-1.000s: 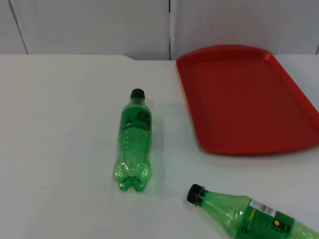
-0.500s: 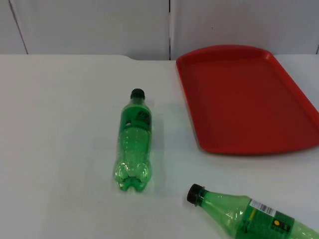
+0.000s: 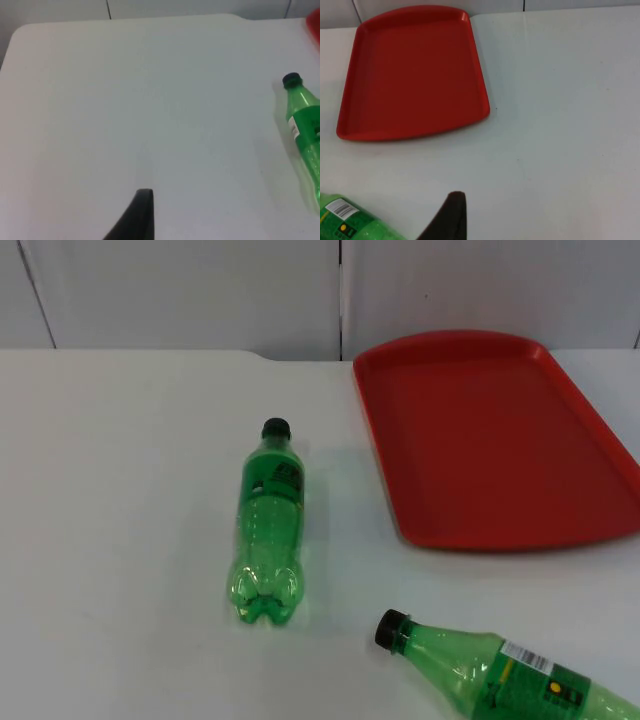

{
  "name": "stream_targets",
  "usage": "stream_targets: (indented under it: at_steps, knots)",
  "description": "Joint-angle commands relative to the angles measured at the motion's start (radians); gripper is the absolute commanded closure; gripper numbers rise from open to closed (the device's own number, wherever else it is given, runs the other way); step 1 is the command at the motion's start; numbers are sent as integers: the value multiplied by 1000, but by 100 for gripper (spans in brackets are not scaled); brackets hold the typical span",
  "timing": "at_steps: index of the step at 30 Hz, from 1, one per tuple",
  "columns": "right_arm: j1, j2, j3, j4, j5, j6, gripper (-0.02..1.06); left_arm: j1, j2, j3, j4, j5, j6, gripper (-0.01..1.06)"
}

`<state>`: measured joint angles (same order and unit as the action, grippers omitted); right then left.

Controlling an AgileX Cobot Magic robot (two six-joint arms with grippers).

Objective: Place the bottle upright on the tray.

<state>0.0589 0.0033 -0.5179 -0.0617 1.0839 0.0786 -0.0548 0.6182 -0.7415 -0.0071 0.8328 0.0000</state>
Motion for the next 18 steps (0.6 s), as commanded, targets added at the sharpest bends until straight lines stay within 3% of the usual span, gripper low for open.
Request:
stream_targets:
  at_steps: [1, 12, 18]
  knots:
    - [-5, -3, 1, -5, -6, -5, 0, -6, 37, -15, -16, -33, 0, 0]
    - [-5, -3, 1, -5, -6, -5, 0, -6, 241, -112, -19, -34, 0, 0]
    - [-5, -3, 1, -5, -6, -5, 0, -6, 374, -191, -100, -22, 73, 0]
